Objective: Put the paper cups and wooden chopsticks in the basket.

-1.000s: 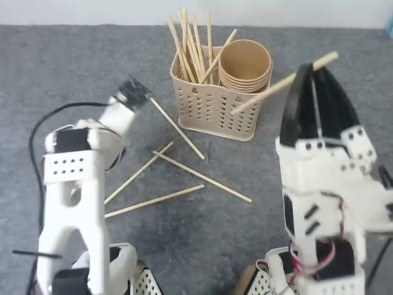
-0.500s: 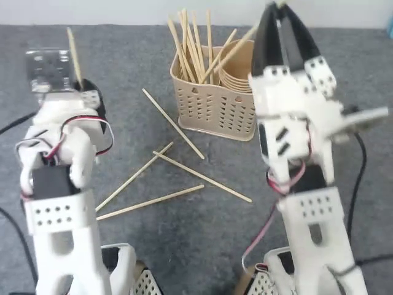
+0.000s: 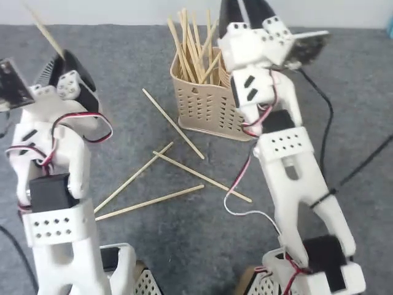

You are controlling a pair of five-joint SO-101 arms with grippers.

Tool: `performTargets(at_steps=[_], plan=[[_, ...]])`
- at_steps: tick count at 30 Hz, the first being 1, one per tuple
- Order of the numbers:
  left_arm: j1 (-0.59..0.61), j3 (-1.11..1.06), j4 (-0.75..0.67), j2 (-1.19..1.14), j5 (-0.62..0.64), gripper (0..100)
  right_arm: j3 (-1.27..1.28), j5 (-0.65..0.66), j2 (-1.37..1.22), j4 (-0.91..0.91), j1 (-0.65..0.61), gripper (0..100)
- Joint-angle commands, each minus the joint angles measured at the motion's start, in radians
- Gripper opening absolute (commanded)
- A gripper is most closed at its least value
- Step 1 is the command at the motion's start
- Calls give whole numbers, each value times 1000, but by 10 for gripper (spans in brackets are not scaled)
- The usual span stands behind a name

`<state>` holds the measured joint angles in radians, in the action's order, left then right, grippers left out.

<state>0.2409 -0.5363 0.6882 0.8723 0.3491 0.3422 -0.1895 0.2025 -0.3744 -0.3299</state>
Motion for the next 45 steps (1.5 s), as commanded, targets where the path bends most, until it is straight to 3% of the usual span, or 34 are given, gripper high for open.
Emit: performTargets(at_steps=[1,5,12,16,21,27,35,45], plan=[[2,61,-94,28,61,11,-58,133,18,127,-36,41],[-3,61,-132,23,71,11,-58,152,87,285,-81,136],[-101,108,-187,21,81,11,-57,149,320,446,-133,116],[-175,185,-187,-11,83,11,-57,41,509,611,-110,115],[-215,363,-152,-190,83,11,-57,-51,757,878,-45,115],[-219,616,-60,-440,83,11,-57,-66,947,1101,-27,115],[-324,719,-83,-658,74,12,-54,-66,1073,1360,-25,115],[-333,719,-195,-807,57,13,241,-60,1330,1383,-25,115]])
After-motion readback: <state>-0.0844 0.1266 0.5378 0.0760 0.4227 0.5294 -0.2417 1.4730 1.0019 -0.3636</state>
